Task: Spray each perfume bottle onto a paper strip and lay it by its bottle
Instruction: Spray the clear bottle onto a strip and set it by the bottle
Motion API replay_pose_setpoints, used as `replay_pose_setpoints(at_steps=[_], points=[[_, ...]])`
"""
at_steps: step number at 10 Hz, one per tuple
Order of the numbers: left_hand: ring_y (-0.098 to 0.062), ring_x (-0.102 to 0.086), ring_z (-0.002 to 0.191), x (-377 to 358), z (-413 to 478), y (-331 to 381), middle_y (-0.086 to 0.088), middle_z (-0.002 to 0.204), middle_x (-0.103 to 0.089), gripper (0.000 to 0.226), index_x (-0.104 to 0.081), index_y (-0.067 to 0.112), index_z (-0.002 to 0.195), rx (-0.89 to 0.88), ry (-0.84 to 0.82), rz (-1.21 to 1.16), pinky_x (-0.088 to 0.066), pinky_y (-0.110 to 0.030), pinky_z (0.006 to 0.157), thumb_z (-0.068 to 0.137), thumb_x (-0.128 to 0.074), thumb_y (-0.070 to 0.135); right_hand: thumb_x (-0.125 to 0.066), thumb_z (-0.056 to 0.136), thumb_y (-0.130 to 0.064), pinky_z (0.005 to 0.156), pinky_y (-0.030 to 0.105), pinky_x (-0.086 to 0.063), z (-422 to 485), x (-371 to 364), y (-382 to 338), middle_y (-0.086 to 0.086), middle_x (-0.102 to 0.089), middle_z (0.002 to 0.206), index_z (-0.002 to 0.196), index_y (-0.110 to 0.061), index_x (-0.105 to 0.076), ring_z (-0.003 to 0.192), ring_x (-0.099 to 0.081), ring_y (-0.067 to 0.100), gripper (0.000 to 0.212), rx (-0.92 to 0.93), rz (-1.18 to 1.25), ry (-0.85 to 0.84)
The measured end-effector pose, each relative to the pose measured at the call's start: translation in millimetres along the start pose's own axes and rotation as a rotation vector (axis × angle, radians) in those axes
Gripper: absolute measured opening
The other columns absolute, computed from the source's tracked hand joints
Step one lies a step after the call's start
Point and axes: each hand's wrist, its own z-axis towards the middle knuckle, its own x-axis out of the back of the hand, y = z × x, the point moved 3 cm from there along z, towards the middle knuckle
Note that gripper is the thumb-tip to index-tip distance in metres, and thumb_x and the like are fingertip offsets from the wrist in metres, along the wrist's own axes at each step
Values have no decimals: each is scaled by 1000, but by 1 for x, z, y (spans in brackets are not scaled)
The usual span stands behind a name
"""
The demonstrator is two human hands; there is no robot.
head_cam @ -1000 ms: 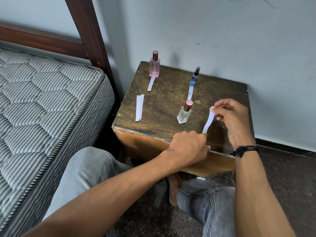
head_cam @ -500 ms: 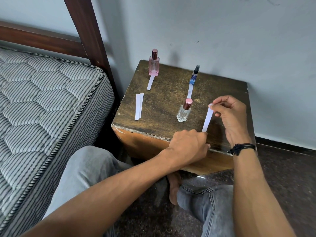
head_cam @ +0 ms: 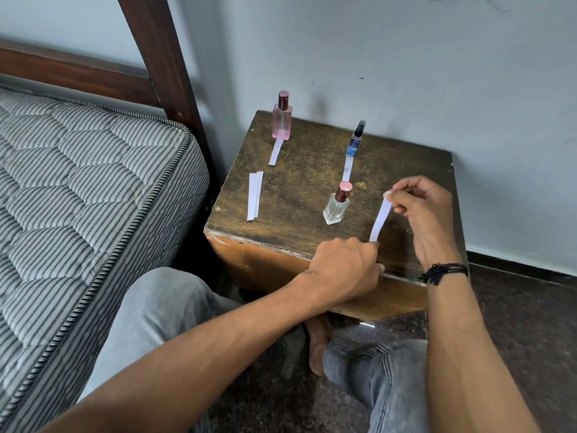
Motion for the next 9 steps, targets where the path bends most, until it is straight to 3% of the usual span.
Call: replay_pose_setpoints(at_steps=[7,9], points=[[-43,-65,101,1,0,1,-17,112,-69,46,-57,21,134,-6,3,5,-50,-45,79,97,-50,48,-79,81,1,63,18,-53,-1,-2,0,5,-75,81,78,-24,-75,72,-65,9,25,18,-21,-3],[-43,-66,101,0,0,1,-17,112,-69,45,-57,22,133,0,2,11,-49,-44,78,97,-50,48,-76,79,1,65,19,-51,-3,-3,-1,2,-75,81,77,-24,-74,81,-70,13,25,11,-31,-34]])
